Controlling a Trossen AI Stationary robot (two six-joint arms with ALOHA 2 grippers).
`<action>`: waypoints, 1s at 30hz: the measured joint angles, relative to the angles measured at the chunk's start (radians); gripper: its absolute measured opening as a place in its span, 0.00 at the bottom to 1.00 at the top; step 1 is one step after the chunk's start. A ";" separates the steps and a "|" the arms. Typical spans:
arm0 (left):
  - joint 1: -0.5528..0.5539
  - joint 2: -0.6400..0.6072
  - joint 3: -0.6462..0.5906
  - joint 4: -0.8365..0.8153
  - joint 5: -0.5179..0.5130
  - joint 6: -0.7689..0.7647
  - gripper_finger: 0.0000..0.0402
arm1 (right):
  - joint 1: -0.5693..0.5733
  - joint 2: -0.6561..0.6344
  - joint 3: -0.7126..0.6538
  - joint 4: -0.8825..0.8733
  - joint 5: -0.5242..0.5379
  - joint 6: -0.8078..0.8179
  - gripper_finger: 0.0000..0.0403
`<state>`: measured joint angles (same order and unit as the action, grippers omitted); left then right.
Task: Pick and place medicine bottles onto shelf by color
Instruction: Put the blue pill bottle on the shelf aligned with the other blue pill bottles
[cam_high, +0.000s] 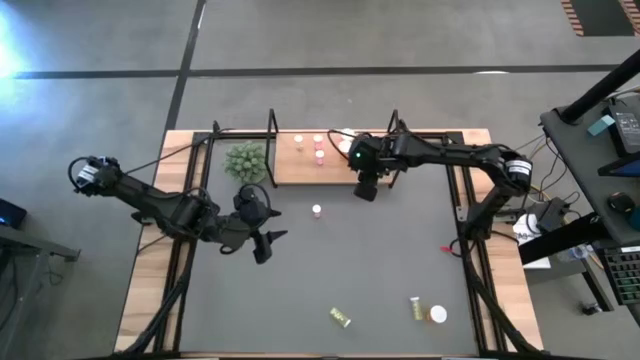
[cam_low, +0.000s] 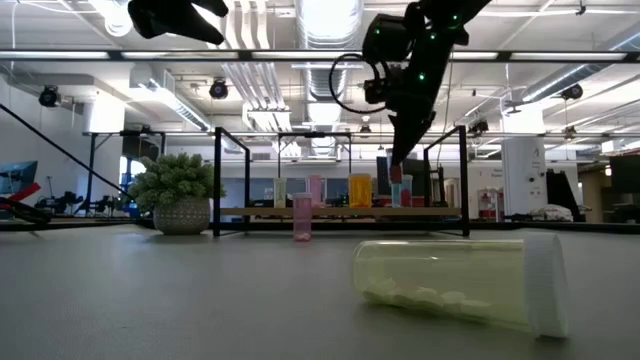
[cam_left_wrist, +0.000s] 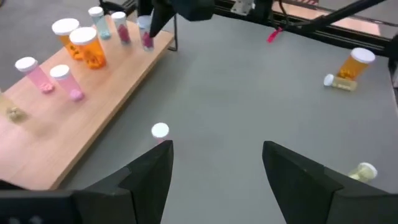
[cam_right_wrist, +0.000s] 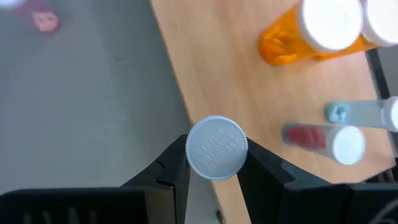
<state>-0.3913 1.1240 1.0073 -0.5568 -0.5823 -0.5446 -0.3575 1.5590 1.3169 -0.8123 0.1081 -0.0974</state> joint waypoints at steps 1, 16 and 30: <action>0.008 -0.001 0.000 -0.001 0.000 0.000 0.58 | -0.014 0.000 -0.001 0.000 -0.006 -0.008 0.26; 0.129 0.000 0.002 0.011 0.000 0.002 0.58 | -0.113 0.000 -0.026 -0.004 -0.064 -0.278 0.26; 0.152 0.001 0.001 0.018 0.001 0.004 0.58 | -0.121 0.000 -0.101 0.013 -0.068 -0.333 0.26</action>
<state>-0.2389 1.1248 1.0084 -0.5392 -0.5815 -0.5407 -0.4787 1.5593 1.2155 -0.7993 0.0402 -0.4300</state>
